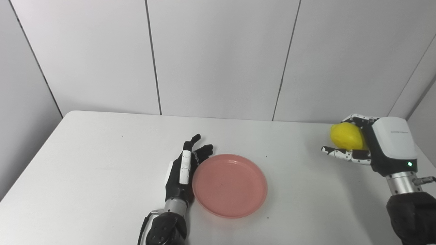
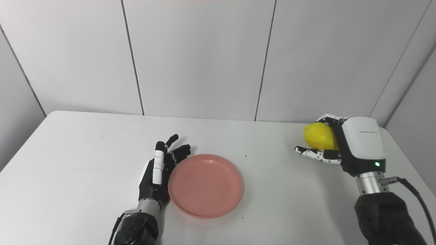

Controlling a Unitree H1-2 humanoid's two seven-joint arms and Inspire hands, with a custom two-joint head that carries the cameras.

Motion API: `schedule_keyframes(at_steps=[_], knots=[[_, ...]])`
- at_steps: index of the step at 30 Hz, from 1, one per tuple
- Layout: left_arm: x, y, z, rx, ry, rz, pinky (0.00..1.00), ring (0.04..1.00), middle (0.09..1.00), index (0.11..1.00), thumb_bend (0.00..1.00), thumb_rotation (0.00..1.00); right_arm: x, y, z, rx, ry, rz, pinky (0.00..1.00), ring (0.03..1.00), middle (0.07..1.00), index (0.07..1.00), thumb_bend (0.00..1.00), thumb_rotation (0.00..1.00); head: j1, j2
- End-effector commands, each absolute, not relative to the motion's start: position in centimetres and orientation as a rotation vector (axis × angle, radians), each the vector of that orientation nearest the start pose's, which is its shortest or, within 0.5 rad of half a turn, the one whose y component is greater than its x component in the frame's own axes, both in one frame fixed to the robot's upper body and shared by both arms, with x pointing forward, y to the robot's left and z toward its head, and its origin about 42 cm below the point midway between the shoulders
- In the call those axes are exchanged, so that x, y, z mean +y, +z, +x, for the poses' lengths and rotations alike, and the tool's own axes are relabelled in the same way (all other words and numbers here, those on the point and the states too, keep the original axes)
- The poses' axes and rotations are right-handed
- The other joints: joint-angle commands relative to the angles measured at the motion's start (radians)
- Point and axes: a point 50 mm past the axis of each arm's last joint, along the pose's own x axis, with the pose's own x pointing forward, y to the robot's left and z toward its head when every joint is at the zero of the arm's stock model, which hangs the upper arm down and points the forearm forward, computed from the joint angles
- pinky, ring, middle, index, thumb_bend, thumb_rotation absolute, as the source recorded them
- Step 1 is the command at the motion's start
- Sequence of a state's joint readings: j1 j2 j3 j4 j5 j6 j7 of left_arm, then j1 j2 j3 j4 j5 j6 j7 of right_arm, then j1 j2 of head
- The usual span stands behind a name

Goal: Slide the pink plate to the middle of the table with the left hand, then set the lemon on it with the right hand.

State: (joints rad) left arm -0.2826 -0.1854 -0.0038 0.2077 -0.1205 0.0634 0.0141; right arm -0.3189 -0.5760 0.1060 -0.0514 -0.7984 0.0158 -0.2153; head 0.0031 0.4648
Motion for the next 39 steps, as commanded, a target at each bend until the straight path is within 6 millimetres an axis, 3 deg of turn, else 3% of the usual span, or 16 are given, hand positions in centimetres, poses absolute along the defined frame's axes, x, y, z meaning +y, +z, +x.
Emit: schedule_keyframes(at_steps=[1, 6, 11, 16, 22, 28, 31, 35, 39], knots=[[10.4, 10.7, 35.7, 0.127, -0.104, -0.294, 0.84, 0.766, 0.702, 0.842, 0.91, 0.92, -32.8, 28.8, 37.1, -0.638, -0.242, -1.321, 0.09, 0.139, 0.204, 0.251, 0.58, 0.52, 0.005, -0.001], [10.7, 10.5, 35.8, 0.127, -0.103, -0.282, 0.83, 0.769, 0.713, 0.846, 0.92, 0.93, -31.1, 29.2, 37.5, -0.660, -0.202, -1.310, 0.09, 0.142, 0.216, 0.305, 0.58, 0.51, 0.007, -0.007], [11.0, 10.6, 35.9, 0.118, -0.101, -0.279, 0.82, 0.761, 0.710, 0.839, 0.91, 0.93, -28.6, 29.3, 38.2, -0.690, -0.126, -1.289, 0.10, 0.149, 0.219, 0.296, 0.59, 0.48, -0.007, -0.008], [11.6, 10.5, 35.8, 0.121, -0.106, -0.283, 0.83, 0.764, 0.718, 0.844, 0.91, 0.92, -25.6, 29.1, 39.0, -0.690, -0.051, -1.281, 0.10, 0.145, 0.211, 0.270, 0.59, 0.51, -0.034, -0.007], [12.4, 10.4, 35.9, 0.117, -0.110, -0.268, 0.84, 0.771, 0.722, 0.850, 0.91, 0.92, -22.5, 29.1, 39.6, -0.699, 0.026, -1.258, 0.13, 0.180, 0.251, 0.324, 0.60, 0.53, -0.049, -0.007], [12.7, 10.3, 35.9, 0.119, -0.114, -0.260, 0.85, 0.767, 0.717, 0.850, 0.90, 0.94, -19.9, 28.9, 39.6, -0.713, 0.106, -1.264, 0.11, 0.164, 0.227, 0.270, 0.60, 0.50, -0.066, -0.008], [12.7, 10.2, 35.9, 0.117, -0.117, -0.265, 0.85, 0.771, 0.718, 0.847, 0.91, 0.93, -18.8, 28.7, 39.6, -0.723, 0.127, -1.267, 0.12, 0.175, 0.241, 0.308, 0.61, 0.52, -0.070, -0.008], [12.7, 10.1, 35.9, 0.111, -0.122, -0.273, 0.85, 0.777, 0.722, 0.850, 0.91, 0.91, -17.4, 28.6, 39.4, -0.726, 0.172, -1.286, 0.16, 0.227, 0.305, 0.424, 0.60, 0.56, -0.073, -0.007], [12.7, 10.1, 35.9, 0.111, -0.115, -0.274, 0.84, 0.773, 0.717, 0.844, 0.91, 0.92, -16.6, 28.2, 39.4, -0.724, 0.224, -1.294, 0.17, 0.234, 0.314, 0.455, 0.59, 0.56, -0.074, -0.005]])
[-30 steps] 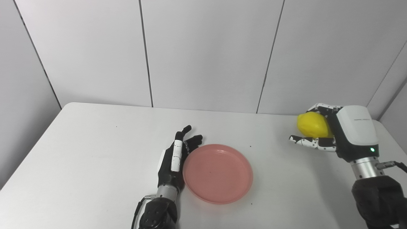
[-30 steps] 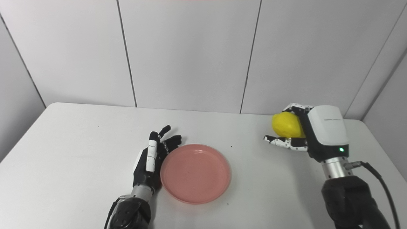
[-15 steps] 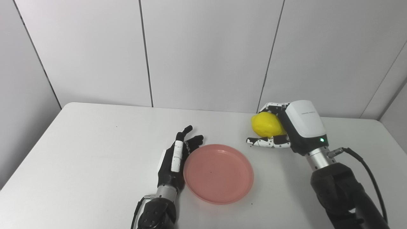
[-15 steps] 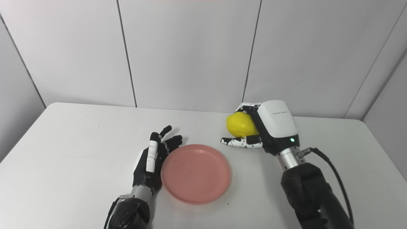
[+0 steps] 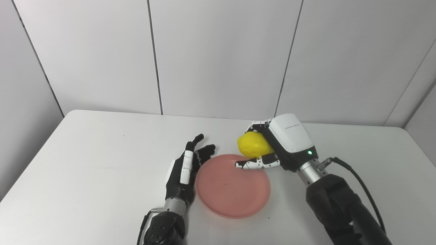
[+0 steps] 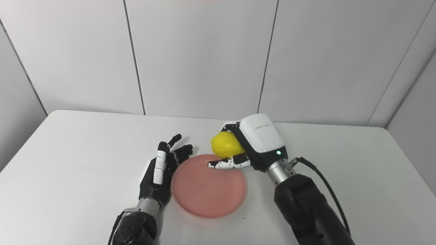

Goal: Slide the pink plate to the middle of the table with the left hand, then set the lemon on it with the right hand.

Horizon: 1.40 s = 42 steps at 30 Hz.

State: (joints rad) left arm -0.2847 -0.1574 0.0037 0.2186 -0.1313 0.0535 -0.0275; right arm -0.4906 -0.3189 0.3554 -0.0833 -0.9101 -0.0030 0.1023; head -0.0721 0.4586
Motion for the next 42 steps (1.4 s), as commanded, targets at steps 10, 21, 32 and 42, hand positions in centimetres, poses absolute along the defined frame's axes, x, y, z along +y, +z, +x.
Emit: schedule_keyframes(at_steps=[10, 21, 32, 42], knots=[[12.9, 9.9, 36.3, 0.117, -0.097, -0.282, 0.86, 0.778, 0.706, 0.838, 0.90, 0.91, -15.9, 27.1, 40.4, -0.658, 0.368, -1.288, 0.17, 0.234, 0.307, 0.399, 0.58, 0.57, -0.003, 0.001], [12.9, 9.9, 36.3, 0.115, -0.098, -0.265, 0.89, 0.789, 0.718, 0.849, 0.89, 0.93, -14.8, 26.6, 41.3, -0.651, 0.479, -1.273, 0.20, 0.262, 0.338, 0.408, 0.59, 0.55, -0.005, 0.007], [12.7, 9.7, 36.2, 0.118, -0.099, -0.264, 0.90, 0.804, 0.725, 0.850, 0.91, 0.93, -14.0, 25.3, 42.0, -0.657, 0.536, -1.293, 0.16, 0.226, 0.308, 0.386, 0.60, 0.57, -0.004, 0.009], [12.5, 9.8, 36.2, 0.115, -0.102, -0.271, 0.91, 0.808, 0.729, 0.856, 0.92, 0.93, -13.7, 24.1, 42.4, -0.647, 0.582, -1.324, 0.21, 0.286, 0.369, 0.428, 0.60, 0.57, -0.006, 0.016]])
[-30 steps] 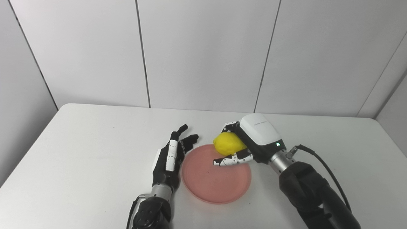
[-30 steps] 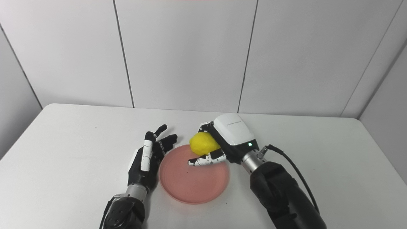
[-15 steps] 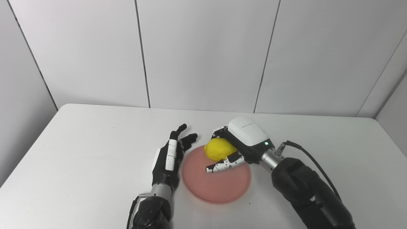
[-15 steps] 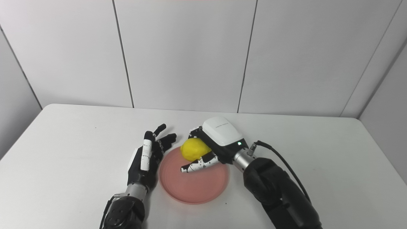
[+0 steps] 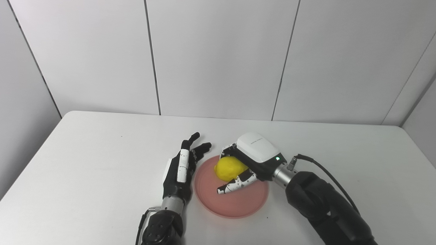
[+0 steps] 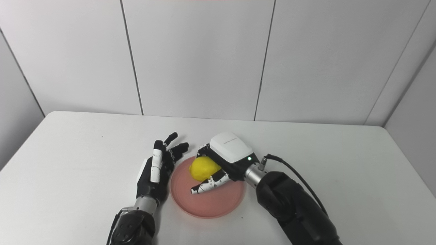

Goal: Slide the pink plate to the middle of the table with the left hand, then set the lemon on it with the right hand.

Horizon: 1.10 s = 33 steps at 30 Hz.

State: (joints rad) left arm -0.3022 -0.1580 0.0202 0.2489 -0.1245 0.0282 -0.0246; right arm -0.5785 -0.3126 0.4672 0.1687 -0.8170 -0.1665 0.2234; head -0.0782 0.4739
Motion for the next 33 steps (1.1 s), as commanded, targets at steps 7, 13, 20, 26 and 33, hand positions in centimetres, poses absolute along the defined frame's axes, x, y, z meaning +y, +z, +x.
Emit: schedule_keyframes(at_steps=[7, 13, 20, 26, 33], knots=[[12.5, 10.0, 36.3, 0.118, -0.099, -0.270, 0.90, 0.809, 0.731, 0.854, 0.92, 0.93, -13.6, 23.3, 42.8, -0.656, 0.604, -1.318, 0.21, 0.266, 0.340, 0.405, 0.60, 0.57, 0.000, 0.002], [12.6, 10.2, 36.2, 0.117, -0.101, -0.266, 0.89, 0.806, 0.732, 0.854, 0.91, 0.94, -13.8, 22.6, 43.0, -0.671, 0.633, -1.371, 0.17, 0.229, 0.304, 0.374, 0.60, 0.62, 0.002, 0.006], [12.7, 10.4, 36.1, 0.115, -0.104, -0.275, 0.91, 0.813, 0.747, 0.851, 0.90, 0.93, -13.8, 22.2, 42.9, -0.666, 0.645, -1.351, 0.19, 0.266, 0.352, 0.424, 0.60, 0.58, 0.002, 0.008], [12.7, 10.4, 36.3, 0.113, -0.107, -0.275, 0.89, 0.812, 0.747, 0.852, 0.90, 0.93, -14.0, 22.8, 42.9, -0.631, 0.645, -1.344, 0.24, 0.311, 0.398, 0.463, 0.73, 0.76, 0.002, 0.003], [12.7, 10.4, 36.2, 0.113, -0.108, -0.274, 0.91, 0.821, 0.745, 0.858, 0.89, 0.94, -14.4, 23.2, 42.7, -0.652, 0.629, -1.369, 0.35, 0.435, 0.508, 0.547, 0.80, 0.83, -0.001, 0.005]])
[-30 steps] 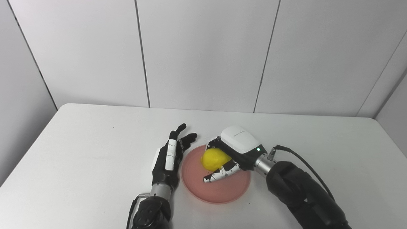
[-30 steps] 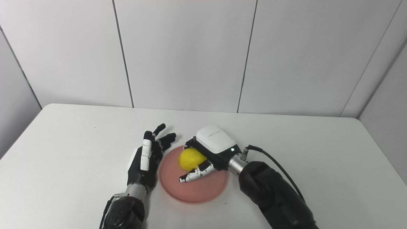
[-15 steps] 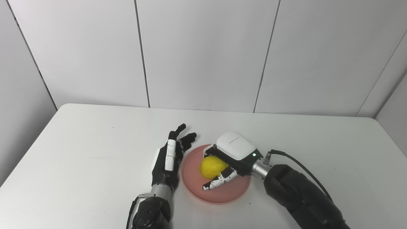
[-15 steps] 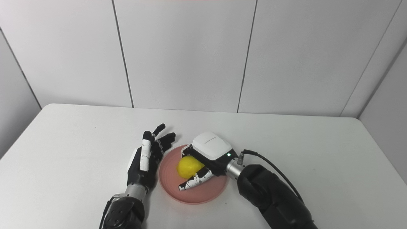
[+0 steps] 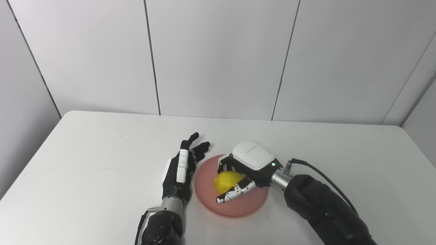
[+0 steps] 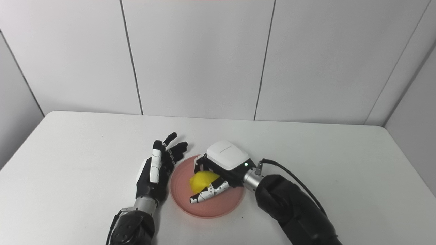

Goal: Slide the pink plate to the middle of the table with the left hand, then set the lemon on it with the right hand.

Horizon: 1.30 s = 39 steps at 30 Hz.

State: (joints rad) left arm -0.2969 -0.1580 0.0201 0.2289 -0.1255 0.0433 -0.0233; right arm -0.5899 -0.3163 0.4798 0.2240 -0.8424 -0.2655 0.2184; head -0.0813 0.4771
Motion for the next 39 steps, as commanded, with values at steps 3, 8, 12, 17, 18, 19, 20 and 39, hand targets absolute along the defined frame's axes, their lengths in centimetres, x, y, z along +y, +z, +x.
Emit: schedule_keyframes(at_steps=[3, 8, 12, 17, 18, 19, 20, 39], knots=[[12.7, 10.3, 36.2, 0.112, -0.111, -0.274, 0.90, 0.818, 0.746, 0.858, 0.89, 0.93, -14.5, 23.2, 42.7, -0.653, 0.621, -1.376, 0.41, 0.498, 0.560, 0.576, 0.83, 0.84, 0.002, 0.002], [12.8, 10.2, 36.2, 0.119, -0.108, -0.276, 0.90, 0.820, 0.758, 0.858, 0.90, 0.93, -14.6, 23.3, 42.7, -0.643, 0.613, -1.375, 0.44, 0.529, 0.592, 0.595, 0.84, 0.86, -0.002, 0.001], [12.7, 10.1, 36.2, 0.123, -0.108, -0.270, 0.89, 0.817, 0.762, 0.860, 0.90, 0.93, -14.8, 23.4, 42.8, -0.639, 0.608, -1.360, 0.43, 0.523, 0.590, 0.599, 0.87, 0.88, -0.003, 0.001], [12.7, 10.2, 36.1, 0.124, -0.105, -0.277, 0.88, 0.802, 0.760, 0.858, 0.90, 0.93, -15.2, 24.2, 42.9, -0.669, 0.573, -1.328, 0.41, 0.512, 0.583, 0.613, 0.89, 0.97, -0.003, 0.002], [12.7, 10.2, 36.1, 0.124, -0.105, -0.281, 0.88, 0.802, 0.760, 0.858, 0.90, 0.93, -15.3, 24.3, 42.9, -0.680, 0.563, -1.315, 0.41, 0.511, 0.581, 0.612, 0.89, 0.97, -0.003, 0.002], [12.7, 10.2, 36.1, 0.124, -0.105, -0.280, 0.88, 0.803, 0.759, 0.858, 0.90, 0.93, -15.4, 24.4, 42.9, -0.689, 0.551, -1.292, 0.41, 0.509, 0.578, 0.611, 0.89, 0.97, -0.002, 0.003], [12.7, 10.2, 36.1, 0.122, -0.105, -0.276, 0.91, 0.803, 0.747, 0.857, 0.91, 0.93, -15.6, 24.4, 42.9, -0.692, 0.537, -1.258, 0.42, 0.516, 0.583, 0.620, 0.87, 0.97, -0.002, 0.003], [13.0, 10.4, 36.8, 0.115, -0.096, -0.270, 0.86, 0.773, 0.716, 0.858, 0.93, 0.93, -18.5, 21.1, 40.9, -0.350, 0.193, -0.255, 0.95, 0.981, 0.999, 0.999, 0.69, 1.00, -0.010, 0.006]])
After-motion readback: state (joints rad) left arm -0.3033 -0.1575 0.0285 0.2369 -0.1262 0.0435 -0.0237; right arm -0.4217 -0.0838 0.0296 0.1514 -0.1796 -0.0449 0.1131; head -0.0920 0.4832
